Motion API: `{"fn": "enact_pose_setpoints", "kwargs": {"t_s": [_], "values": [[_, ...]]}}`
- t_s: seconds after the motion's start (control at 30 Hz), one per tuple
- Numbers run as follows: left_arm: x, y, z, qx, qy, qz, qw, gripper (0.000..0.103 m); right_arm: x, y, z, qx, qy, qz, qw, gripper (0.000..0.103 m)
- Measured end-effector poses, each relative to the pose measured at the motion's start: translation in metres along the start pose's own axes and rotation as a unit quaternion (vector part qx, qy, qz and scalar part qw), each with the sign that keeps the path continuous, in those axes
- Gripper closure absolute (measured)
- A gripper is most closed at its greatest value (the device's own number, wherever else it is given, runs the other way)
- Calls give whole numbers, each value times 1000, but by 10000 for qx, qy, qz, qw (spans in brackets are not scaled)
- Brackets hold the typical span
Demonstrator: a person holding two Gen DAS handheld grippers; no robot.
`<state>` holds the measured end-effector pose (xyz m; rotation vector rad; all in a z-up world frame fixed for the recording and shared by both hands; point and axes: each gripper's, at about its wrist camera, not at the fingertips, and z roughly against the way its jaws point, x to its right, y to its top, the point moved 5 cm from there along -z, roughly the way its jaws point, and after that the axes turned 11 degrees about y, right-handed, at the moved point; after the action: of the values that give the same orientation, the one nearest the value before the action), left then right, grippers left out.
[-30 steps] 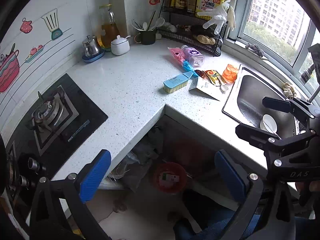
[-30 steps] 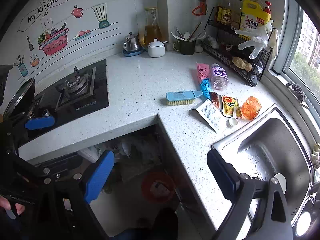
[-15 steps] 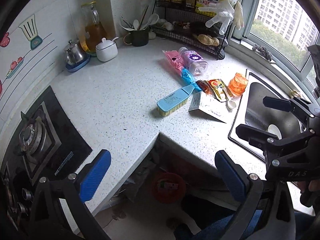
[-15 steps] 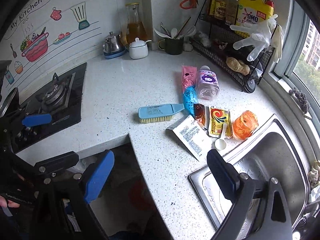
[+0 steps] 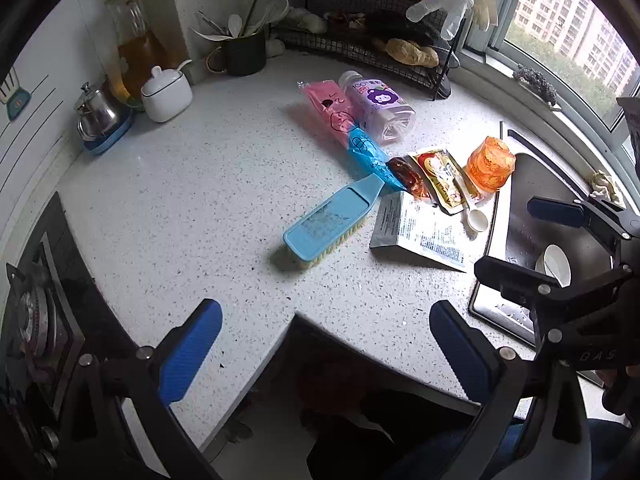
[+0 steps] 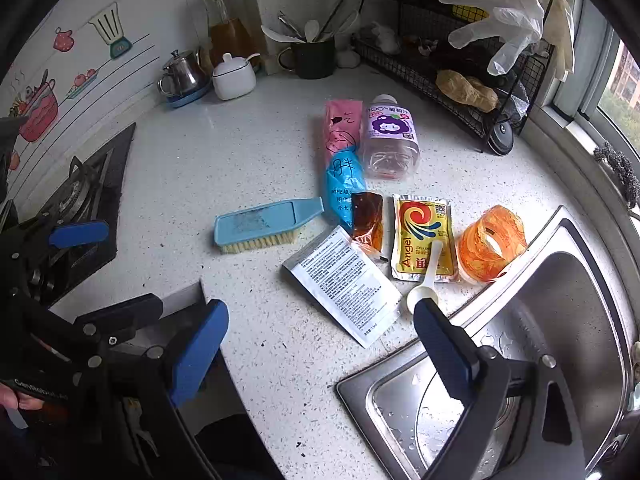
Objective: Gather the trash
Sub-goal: 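Raise both tools back up to the counter, then grasp the blue brush by its handle with the left tool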
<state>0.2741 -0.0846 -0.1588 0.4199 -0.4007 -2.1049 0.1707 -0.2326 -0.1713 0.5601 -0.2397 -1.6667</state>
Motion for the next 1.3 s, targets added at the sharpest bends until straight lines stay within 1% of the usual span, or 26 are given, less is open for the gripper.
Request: {"fn": "enact_pose_setpoints", "kwargs": {"t_s": [0.1,0.2,0.37,0.47,0.6,0.73,0.93,1.03,1.13,1.17,1.2,1.23,1.27,1.3], "values": [[-1,10,-13,-57,-42,-205,9998,0,9,2,-6,-49,-121,-124,9998,9],[0,21,-27,-100,-157,-538,9984,0,16,3,-14,-107,-217,-360,9991,9],[5,41,-54,-182,-475,-1196,9915,0,27,2,-28,-99,-446,-1056,9934,9],[9,50,-71,-244,-674,-1593,9846,0,33,0,-34,-64,-622,-1492,9868,9],[18,51,-93,-379,-1057,-2144,9703,0,39,-8,-45,-116,-844,-1956,9770,9],[23,47,-112,-437,-1150,-2566,9587,0,40,-21,-54,-208,-1010,-2321,9672,9],[30,49,-126,-387,-1366,-2952,9448,0,42,-32,-63,-224,-1185,-2690,9556,9],[32,51,-133,-314,-1378,-3061,9415,0,43,-31,-64,-222,-1275,-2811,9509,9],[34,54,-139,-332,-1471,-3101,9387,0,43,-32,-65,-249,-1340,-2869,9482,9],[34,59,-146,-358,-1472,-3112,9382,0,44,-32,-65,-252,-1367,-2878,9475,9],[34,60,-148,-379,-1505,-3125,9372,1,41,-34,-66,-260,-1396,-2881,9470,9],[34,61,-151,-387,-1547,-3131,9362,6,41,-34,-66,-262,-1418,-2884,9466,9],[34,61,-152,-344,-1542,-3144,9361,7,40,-35,-66,-259,-1435,-2886,9463,9],[34,62,-152,-299,-1534,-3161,9358,11,41,-35,-65,-264,-1453,-2896,9457,9]]}}
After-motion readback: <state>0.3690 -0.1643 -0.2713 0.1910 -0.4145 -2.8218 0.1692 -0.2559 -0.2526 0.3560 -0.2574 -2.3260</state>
